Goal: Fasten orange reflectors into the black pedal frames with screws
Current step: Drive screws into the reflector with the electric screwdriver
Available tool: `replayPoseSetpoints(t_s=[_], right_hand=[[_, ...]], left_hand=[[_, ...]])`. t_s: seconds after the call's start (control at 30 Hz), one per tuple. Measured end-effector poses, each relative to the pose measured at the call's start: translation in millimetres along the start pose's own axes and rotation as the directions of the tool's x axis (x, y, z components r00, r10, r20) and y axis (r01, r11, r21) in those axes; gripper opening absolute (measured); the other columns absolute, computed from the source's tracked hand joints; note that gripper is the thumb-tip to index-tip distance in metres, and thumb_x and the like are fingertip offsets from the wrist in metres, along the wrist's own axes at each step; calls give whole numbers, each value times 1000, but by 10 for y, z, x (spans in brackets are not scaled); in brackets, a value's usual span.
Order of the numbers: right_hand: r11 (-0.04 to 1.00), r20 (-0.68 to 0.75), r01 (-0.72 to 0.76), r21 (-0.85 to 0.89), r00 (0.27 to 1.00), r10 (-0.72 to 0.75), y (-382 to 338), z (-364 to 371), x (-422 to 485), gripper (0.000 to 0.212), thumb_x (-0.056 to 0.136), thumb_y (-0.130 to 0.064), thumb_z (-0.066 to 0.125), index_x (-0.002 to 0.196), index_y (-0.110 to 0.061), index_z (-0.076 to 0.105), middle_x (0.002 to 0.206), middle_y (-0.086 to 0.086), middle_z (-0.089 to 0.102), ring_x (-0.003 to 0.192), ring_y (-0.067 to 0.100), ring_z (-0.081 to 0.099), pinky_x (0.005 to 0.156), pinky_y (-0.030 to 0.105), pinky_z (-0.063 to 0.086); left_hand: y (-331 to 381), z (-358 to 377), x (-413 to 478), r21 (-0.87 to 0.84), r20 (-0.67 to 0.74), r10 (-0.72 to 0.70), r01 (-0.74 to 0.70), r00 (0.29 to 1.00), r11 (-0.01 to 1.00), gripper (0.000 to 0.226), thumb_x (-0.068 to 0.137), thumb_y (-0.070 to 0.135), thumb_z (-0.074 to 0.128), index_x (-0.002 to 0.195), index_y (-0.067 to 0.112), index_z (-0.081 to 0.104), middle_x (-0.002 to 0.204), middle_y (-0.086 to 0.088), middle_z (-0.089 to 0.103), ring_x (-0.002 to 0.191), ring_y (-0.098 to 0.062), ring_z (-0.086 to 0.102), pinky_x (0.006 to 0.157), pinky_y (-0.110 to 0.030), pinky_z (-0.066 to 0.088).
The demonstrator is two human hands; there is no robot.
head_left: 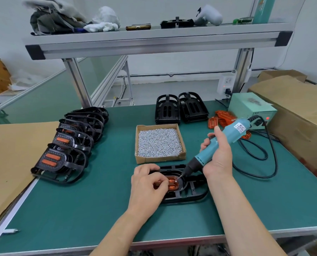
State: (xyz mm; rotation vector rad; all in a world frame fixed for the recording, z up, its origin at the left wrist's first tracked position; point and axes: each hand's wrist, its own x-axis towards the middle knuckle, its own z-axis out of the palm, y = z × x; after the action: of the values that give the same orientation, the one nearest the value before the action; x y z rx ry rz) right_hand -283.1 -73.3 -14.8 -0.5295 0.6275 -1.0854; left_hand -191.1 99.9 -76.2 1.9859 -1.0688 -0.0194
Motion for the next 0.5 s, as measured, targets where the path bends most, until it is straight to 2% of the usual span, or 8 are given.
replayPoseSetpoints(t_s=[0.1, 0.17, 0.2, 0.27, 0.37, 0.43, 0.5], right_hand=[[999, -9, -34, -10, 999, 33, 52, -58, 20, 22, 89, -32, 74, 84, -18, 57, 76, -4, 56, 59, 8, 50, 57, 20, 42], [998, -1, -59, -12, 998, 59, 72, -74, 30, 23, 89, -34, 73, 84, -18, 57, 78, -3, 54, 60, 9, 49, 59, 20, 41], [998, 0, -69, -7, 998, 69, 76, -83, 39, 23, 89, -35, 73, 84, -18, 57, 78, -2, 54, 61, 9, 48, 60, 21, 40], [996, -2, -84, 8, 996, 84, 66, -104, 57, 24, 90, -37, 72, 83, -19, 57, 78, -2, 53, 61, 9, 48, 61, 21, 40], [996, -8, -88, 10, 996, 89, 58, -106, 58, 25, 90, -38, 72, 81, -19, 58, 74, -3, 52, 60, 8, 48, 61, 21, 39], [996, -9, -89, -2, 996, 89, 66, -93, 51, 26, 90, -39, 72, 79, -20, 58, 71, -3, 52, 58, 8, 48, 60, 20, 40], [996, -6, -92, -5, 996, 92, 65, -81, 47, 26, 89, -39, 72, 79, -20, 58, 71, -3, 53, 58, 8, 48, 59, 20, 40]], left_hand=[[54, -73, 85, -62, -105, 50, -56, 993, 997, 15, 83, 10, 74, 82, 24, 76, 104, 15, 57, 109, -4, 48, 98, -22, 34], [82, -168, 292, -6, -132, 71, -72, 989, 997, 14, 84, 9, 71, 86, 23, 76, 101, 15, 59, 103, -3, 49, 89, -13, 32], [78, -222, 439, 54, -111, 73, -67, 991, 996, 14, 86, 10, 69, 90, 21, 75, 101, 14, 59, 102, -6, 49, 85, -13, 30], [41, -323, 764, 204, -4, 24, -23, 1000, 979, 17, 89, 10, 63, 102, 18, 73, 107, 7, 60, 105, -15, 52, 85, -17, 30], [-22, -405, 1185, 430, 202, -147, 48, 968, 901, 30, 92, 11, 59, 120, 18, 67, 125, -6, 61, 113, -25, 58, 95, -31, 43], [-25, -388, 1350, 534, 318, -221, 18, 922, 845, 20, 91, 13, 61, 109, 19, 68, 118, -9, 64, 114, -27, 61, 96, -35, 49], [8, -343, 1409, 613, 411, -241, -71, 879, 787, 5, 89, 18, 66, 94, 18, 64, 108, -7, 67, 105, -27, 63, 93, -37, 52]])
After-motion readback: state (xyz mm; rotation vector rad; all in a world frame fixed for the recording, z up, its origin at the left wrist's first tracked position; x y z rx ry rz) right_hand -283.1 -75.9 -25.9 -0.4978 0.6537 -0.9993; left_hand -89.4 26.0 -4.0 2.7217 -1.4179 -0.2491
